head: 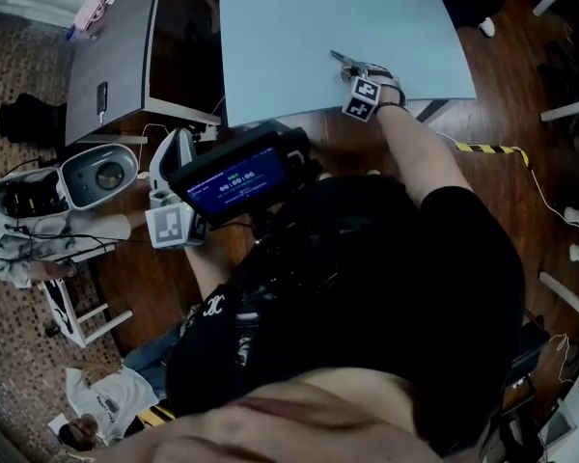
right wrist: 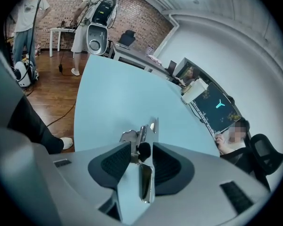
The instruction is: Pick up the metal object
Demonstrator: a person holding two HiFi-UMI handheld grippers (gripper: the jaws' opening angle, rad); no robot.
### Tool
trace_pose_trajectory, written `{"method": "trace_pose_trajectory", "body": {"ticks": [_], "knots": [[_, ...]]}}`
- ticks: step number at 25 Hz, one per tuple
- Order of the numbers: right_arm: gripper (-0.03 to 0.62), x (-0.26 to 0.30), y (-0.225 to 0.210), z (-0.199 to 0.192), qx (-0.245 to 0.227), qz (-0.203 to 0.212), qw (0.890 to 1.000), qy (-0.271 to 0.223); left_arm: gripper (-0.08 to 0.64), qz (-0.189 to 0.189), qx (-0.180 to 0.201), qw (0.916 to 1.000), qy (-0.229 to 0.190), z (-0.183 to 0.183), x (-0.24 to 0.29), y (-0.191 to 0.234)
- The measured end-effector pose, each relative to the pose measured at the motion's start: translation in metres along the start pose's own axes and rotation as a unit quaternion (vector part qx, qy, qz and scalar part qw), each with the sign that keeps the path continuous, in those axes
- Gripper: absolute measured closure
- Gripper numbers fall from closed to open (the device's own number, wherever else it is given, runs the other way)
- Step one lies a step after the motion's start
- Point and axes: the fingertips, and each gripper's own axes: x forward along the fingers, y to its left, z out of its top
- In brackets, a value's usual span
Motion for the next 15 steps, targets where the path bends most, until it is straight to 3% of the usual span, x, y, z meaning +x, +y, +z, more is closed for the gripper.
{"method": "trace_pose_trajectory", "body": {"ticks": [4, 15], "knots": [[0.533, -0.002, -0.004, 0.001, -0.001, -0.011, 1.000, -0.003, 0.560, -0.002, 0.001, 1.0000, 0.002, 0.000, 0.001, -0.001], [0.546, -0.041, -0.029, 0.026, 0.022, -0.048, 0.997, -0.063, 0.560, -0.025, -0.003, 0.9996, -0.012, 0.001, 0.012, -0.004]]}}
